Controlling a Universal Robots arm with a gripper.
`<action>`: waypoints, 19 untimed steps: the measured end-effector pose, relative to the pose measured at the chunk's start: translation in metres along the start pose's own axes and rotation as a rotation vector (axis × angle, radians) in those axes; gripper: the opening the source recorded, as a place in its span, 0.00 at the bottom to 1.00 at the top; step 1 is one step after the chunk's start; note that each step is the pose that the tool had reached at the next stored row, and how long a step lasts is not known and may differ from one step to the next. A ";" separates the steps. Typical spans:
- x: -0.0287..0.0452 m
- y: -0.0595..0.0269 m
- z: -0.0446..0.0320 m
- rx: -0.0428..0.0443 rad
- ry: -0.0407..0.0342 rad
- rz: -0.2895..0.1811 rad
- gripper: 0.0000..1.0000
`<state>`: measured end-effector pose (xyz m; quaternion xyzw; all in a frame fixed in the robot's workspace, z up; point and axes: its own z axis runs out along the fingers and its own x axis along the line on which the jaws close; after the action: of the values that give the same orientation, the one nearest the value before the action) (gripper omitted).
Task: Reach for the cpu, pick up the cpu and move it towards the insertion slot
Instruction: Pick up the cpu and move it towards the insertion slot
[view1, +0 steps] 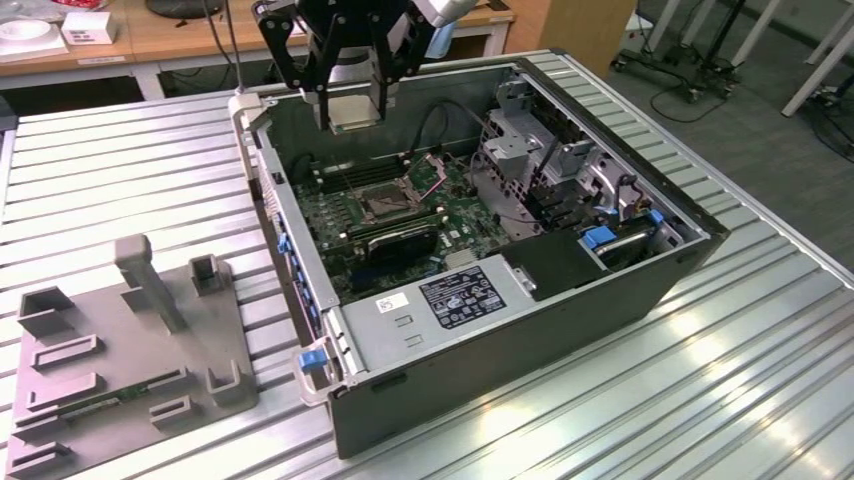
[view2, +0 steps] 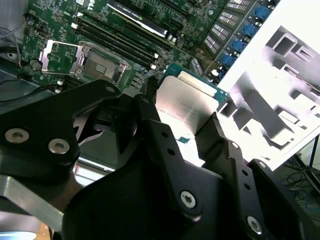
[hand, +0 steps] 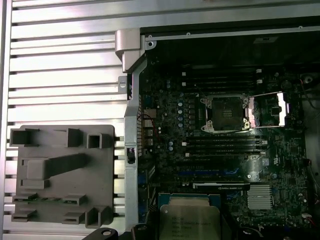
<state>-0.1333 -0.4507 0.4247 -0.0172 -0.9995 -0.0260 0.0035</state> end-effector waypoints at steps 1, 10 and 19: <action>0.0000 0.0000 0.0000 0.0000 -0.0001 0.000 0.55; -0.0131 0.0022 0.0016 0.0000 0.0000 0.000 0.55; -0.0256 0.0118 0.0038 0.0000 0.0000 0.000 0.55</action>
<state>-0.1073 -0.4396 0.4214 -0.0172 -0.9995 -0.0260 0.0034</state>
